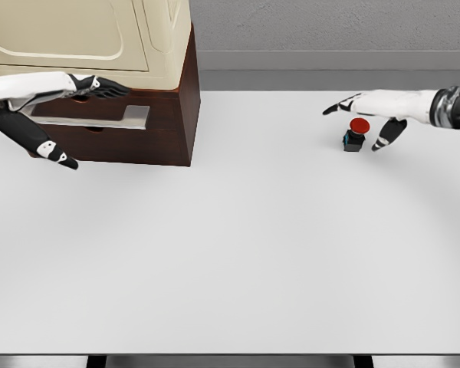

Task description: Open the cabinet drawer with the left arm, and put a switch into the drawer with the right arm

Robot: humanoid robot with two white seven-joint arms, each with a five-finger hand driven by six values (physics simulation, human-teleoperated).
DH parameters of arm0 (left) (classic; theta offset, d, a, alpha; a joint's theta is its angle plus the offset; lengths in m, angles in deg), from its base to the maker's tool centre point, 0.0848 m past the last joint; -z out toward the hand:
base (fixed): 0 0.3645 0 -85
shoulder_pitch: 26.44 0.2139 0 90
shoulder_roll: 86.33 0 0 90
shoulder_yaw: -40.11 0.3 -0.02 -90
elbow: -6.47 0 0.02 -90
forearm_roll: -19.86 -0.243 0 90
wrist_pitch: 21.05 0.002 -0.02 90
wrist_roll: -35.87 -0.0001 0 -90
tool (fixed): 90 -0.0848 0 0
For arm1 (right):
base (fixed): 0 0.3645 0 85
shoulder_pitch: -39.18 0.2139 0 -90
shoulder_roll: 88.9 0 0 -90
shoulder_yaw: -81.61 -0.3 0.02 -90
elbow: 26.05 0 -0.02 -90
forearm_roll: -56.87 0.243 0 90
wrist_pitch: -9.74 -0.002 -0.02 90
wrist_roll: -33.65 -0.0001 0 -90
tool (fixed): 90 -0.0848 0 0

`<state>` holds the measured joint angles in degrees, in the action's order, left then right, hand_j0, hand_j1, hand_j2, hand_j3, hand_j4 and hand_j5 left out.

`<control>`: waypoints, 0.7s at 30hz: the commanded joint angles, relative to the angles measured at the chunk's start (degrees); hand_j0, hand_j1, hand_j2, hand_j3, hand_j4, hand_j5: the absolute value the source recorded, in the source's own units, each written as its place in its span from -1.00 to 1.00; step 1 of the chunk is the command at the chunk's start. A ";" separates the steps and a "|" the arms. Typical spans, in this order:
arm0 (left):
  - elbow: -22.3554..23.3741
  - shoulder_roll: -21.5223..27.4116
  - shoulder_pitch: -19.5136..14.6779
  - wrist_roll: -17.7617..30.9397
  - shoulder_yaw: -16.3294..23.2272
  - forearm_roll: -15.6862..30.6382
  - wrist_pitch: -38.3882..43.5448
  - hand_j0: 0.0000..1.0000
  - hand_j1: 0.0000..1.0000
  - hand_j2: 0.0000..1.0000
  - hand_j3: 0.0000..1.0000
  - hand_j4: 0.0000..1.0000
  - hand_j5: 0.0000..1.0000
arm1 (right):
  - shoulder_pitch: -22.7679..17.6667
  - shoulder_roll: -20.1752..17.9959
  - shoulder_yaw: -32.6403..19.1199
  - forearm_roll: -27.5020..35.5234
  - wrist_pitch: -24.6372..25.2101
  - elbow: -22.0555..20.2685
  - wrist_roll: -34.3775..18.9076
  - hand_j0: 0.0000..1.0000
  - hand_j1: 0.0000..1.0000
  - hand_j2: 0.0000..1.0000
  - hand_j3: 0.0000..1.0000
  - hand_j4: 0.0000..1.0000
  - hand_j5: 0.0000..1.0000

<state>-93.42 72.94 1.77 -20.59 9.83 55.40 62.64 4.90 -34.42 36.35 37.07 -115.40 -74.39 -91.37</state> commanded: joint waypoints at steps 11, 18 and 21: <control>5.50 -2.65 1.23 -0.13 -0.14 -1.35 0.68 1.00 1.00 1.00 1.00 1.00 1.00 | 1.23 2.65 0.00 0.20 0.14 6.86 0.02 0.71 0.71 0.71 0.71 0.71 0.71; 6.21 -4.06 4.57 0.04 -4.26 -5.66 1.47 1.00 1.00 1.00 1.00 1.00 1.00 | 1.49 3.01 -0.18 -1.03 0.14 7.82 0.02 0.71 0.71 0.71 0.71 0.71 0.71; 6.12 -4.41 4.92 0.04 -4.79 -5.30 1.73 1.00 1.00 1.00 1.00 1.00 1.00 | 1.76 3.36 -0.27 -1.29 0.14 8.53 0.02 0.71 0.71 0.71 0.71 0.71 0.71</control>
<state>-87.39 68.82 6.69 -20.56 6.07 50.02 64.18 6.66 -31.16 36.31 35.75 -115.41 -66.31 -91.37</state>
